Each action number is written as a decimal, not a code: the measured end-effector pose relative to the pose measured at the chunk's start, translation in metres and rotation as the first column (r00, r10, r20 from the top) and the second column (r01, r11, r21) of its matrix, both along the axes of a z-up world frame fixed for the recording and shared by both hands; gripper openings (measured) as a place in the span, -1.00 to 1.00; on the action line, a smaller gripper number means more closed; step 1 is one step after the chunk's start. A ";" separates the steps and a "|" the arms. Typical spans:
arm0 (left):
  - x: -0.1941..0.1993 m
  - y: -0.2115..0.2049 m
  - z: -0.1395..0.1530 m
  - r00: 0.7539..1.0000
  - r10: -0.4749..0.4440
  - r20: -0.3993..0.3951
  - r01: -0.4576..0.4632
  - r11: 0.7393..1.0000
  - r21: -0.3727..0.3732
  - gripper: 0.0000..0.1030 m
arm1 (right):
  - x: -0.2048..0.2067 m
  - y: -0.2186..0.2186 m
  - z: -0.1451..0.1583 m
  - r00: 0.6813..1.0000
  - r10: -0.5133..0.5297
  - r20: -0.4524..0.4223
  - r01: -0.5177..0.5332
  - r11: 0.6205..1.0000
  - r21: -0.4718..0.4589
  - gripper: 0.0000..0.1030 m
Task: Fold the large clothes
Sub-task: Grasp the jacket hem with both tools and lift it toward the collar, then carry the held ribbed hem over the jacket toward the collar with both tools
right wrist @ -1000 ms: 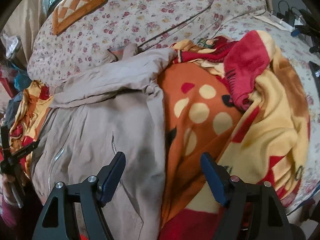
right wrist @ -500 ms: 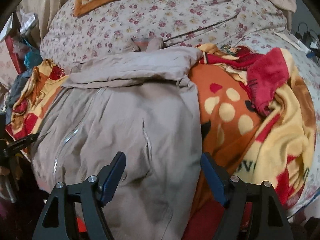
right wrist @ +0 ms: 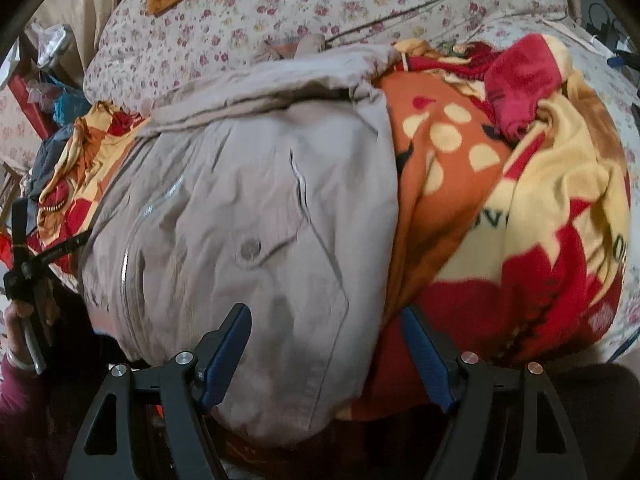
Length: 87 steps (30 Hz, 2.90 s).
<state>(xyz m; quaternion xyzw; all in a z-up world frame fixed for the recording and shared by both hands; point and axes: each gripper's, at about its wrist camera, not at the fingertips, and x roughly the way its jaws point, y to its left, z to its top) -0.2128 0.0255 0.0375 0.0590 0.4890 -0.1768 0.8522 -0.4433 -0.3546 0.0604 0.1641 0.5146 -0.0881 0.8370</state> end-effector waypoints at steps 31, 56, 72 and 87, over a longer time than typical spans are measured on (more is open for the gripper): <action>-0.043 0.010 -0.031 0.966 -0.143 -0.217 0.151 0.988 0.019 0.35 | -0.014 0.037 -0.019 0.989 0.138 -0.049 -0.127 0.974 0.190 0.46; -0.042 0.002 -0.050 0.952 -0.158 -0.263 0.167 0.986 0.014 0.55 | 0.002 0.074 -0.063 0.949 0.269 -0.164 -0.203 0.921 0.332 0.21; -0.054 0.012 0.022 0.940 -0.283 -0.193 0.260 0.956 -0.135 -0.71 | -0.020 0.068 0.020 0.953 0.256 0.164 -0.302 0.856 0.420 -0.67; 0.082 -0.055 0.128 0.986 -0.160 0.046 0.166 0.952 -0.257 -0.71 | 0.076 -0.013 0.109 0.909 0.027 0.415 -0.104 0.981 0.163 -0.70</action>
